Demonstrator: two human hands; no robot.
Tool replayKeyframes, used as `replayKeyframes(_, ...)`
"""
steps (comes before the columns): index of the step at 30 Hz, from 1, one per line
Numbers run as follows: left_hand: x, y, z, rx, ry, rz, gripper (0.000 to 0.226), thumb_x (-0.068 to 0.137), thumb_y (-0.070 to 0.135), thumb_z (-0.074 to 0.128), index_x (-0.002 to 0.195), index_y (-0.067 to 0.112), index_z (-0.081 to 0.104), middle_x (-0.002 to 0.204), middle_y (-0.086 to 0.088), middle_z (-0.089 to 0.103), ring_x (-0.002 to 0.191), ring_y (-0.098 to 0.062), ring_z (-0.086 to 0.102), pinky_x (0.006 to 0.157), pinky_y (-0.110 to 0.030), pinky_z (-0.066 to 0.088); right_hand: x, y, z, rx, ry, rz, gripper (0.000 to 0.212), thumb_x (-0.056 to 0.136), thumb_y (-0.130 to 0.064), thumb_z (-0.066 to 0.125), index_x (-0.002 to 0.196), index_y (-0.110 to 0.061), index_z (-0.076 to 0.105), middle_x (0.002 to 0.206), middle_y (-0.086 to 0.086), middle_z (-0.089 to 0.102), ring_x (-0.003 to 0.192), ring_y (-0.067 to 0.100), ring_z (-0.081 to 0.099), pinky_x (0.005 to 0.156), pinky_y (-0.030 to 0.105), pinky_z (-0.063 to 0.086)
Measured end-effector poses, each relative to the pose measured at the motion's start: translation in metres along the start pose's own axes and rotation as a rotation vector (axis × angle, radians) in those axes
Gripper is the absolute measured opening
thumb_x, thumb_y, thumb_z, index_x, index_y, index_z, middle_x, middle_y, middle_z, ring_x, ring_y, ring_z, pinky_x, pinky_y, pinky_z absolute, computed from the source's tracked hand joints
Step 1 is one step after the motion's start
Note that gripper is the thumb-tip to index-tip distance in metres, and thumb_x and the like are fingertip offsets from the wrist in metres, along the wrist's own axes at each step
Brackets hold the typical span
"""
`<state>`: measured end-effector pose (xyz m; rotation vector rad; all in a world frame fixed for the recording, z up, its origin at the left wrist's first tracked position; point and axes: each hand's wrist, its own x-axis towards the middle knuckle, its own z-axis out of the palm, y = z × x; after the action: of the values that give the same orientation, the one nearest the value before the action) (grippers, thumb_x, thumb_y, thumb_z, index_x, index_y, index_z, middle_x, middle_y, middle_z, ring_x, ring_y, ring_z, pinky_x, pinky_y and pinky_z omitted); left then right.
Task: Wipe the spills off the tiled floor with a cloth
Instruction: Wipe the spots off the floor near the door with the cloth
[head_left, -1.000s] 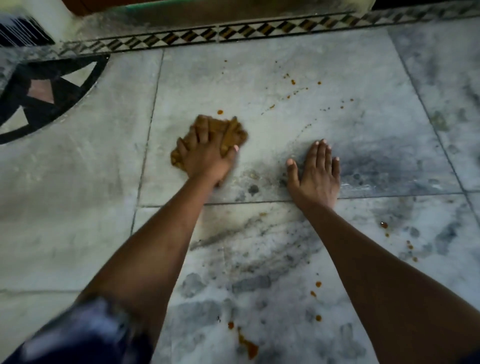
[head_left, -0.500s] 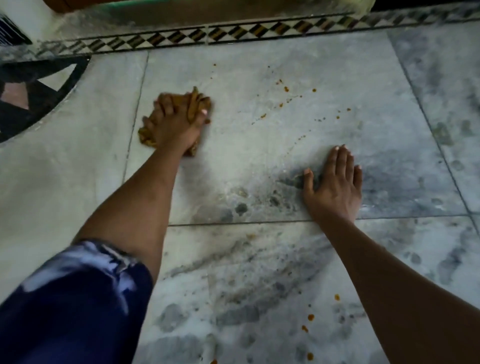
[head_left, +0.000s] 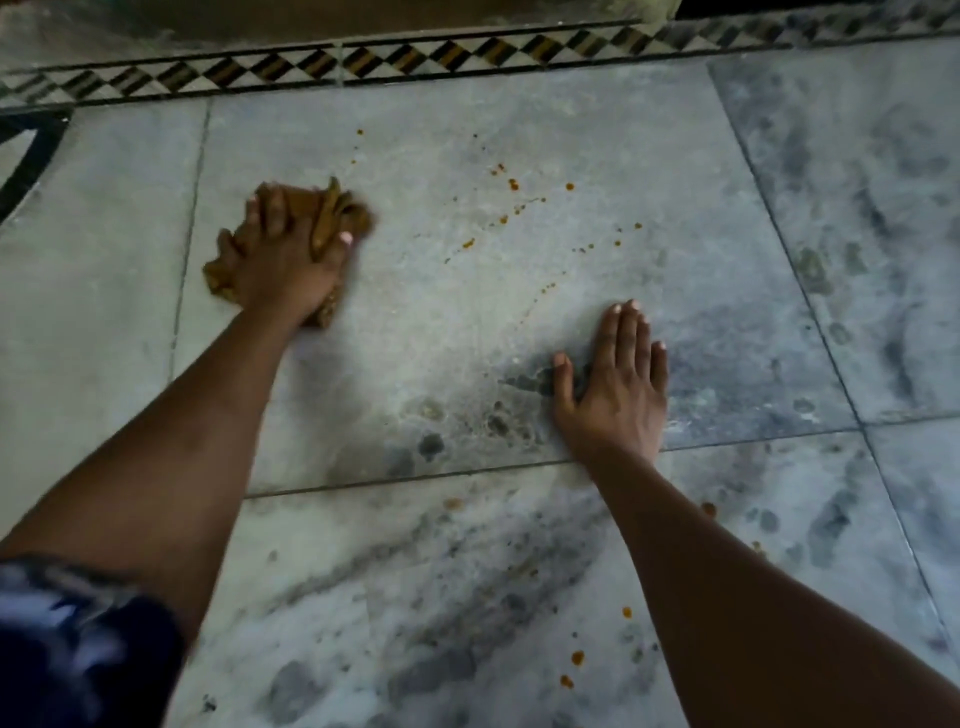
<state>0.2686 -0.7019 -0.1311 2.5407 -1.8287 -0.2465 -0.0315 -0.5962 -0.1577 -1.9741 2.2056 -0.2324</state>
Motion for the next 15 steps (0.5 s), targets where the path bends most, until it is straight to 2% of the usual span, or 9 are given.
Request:
replayKeyframes(2, 0.003, 0.029, 0.001, -0.025, -0.025, 0.07, 0.06, 0.094, 0.057, 0.025, 0.149, 0.034, 0.015, 0.16, -0.004, -0.002, 0.146, -0.026, -0.004, 0.114, -0.055, -0.004, 0.0, -0.001, -0.001, -0.005, -0.003, -0.004, 0.077, 0.089, -0.053, 0.018, 0.149, -0.008, 0.002, 0.158, 0.01, 0.002, 0.146, 0.021, 0.001, 0.117, 0.034, -0.004)
replayKeyframes(4, -0.023, 0.047, 0.01, -0.016, -0.021, 0.223, 0.06, 0.094, 0.058, 0.024, 0.148, 0.035, 0.016, 0.16, -0.002, 0.0, 0.146, -0.024, -0.003, 0.115, -0.053, -0.004, 0.0, -0.001, -0.001, -0.003, -0.008, -0.004, 0.077, 0.089, -0.053, 0.018, 0.149, -0.008, 0.002, 0.158, 0.01, 0.002, 0.146, 0.02, 0.0, 0.117, 0.034, -0.004)
replayKeyframes(6, -0.067, 0.039, 0.016, 0.009, 0.02, 0.39, 0.064, 0.09, 0.061, 0.02, 0.148, 0.034, 0.018, 0.16, 0.0, 0.003, 0.147, -0.023, 0.0, 0.115, -0.05, -0.002, -0.001, -0.002, -0.003, 0.002, -0.019, 0.004, 0.077, 0.089, -0.053, 0.018, 0.149, -0.008, 0.002, 0.158, 0.01, 0.002, 0.146, 0.02, 0.0, 0.117, 0.034, -0.004)
replayKeyframes(8, -0.094, 0.013, 0.018, 0.036, 0.04, 0.435, 0.068, 0.087, 0.063, 0.017, 0.147, 0.032, 0.024, 0.159, 0.0, 0.01, 0.146, -0.024, 0.007, 0.115, -0.049, 0.003, -0.001, -0.002, -0.004, 0.007, -0.016, 0.011, 0.077, 0.089, -0.053, 0.019, 0.149, -0.008, 0.003, 0.158, 0.01, 0.003, 0.146, 0.021, 0.001, 0.117, 0.034, -0.003)
replayKeyframes(9, -0.093, 0.0, 0.017, 0.051, 0.038, 0.397, 0.069, 0.087, 0.063, 0.018, 0.147, 0.029, 0.027, 0.159, -0.001, 0.012, 0.146, -0.025, 0.01, 0.115, -0.049, 0.005, 0.0, -0.002, -0.004, 0.009, -0.015, 0.012, 0.077, 0.089, -0.053, 0.02, 0.149, -0.008, 0.004, 0.158, 0.01, 0.004, 0.146, 0.021, 0.002, 0.117, 0.034, -0.003)
replayKeyframes(11, -0.067, -0.01, 0.012, 0.06, 0.014, 0.204, 0.067, 0.09, 0.062, 0.024, 0.146, 0.025, 0.031, 0.159, -0.003, 0.01, 0.145, -0.028, 0.01, 0.114, -0.051, 0.004, 0.0, -0.002, -0.004, 0.013, -0.02, 0.017, 0.077, 0.089, -0.053, 0.019, 0.149, -0.008, 0.003, 0.158, 0.01, 0.003, 0.146, 0.022, 0.001, 0.117, 0.034, -0.004)
replayKeyframes(13, -0.028, 0.003, 0.006, 0.006, 0.033, 0.003, 0.062, 0.094, 0.058, 0.028, 0.146, 0.026, 0.029, 0.159, -0.004, 0.007, 0.145, -0.029, 0.005, 0.115, -0.054, 0.002, 0.001, -0.001, -0.004, 0.019, -0.014, 0.018, 0.078, 0.089, -0.053, 0.018, 0.15, -0.008, 0.003, 0.158, 0.01, 0.002, 0.146, 0.021, 0.0, 0.117, 0.034, -0.004)
replayKeyframes(15, 0.009, 0.027, 0.001, -0.062, 0.041, -0.082, 0.06, 0.094, 0.056, 0.025, 0.148, 0.031, 0.022, 0.159, -0.005, 0.005, 0.146, -0.029, 0.002, 0.115, -0.055, 0.0, 0.001, -0.001, -0.003, 0.012, -0.016, 0.012, 0.078, 0.089, -0.054, 0.018, 0.15, -0.008, 0.002, 0.158, 0.01, 0.001, 0.146, 0.021, -0.001, 0.117, 0.034, -0.004)
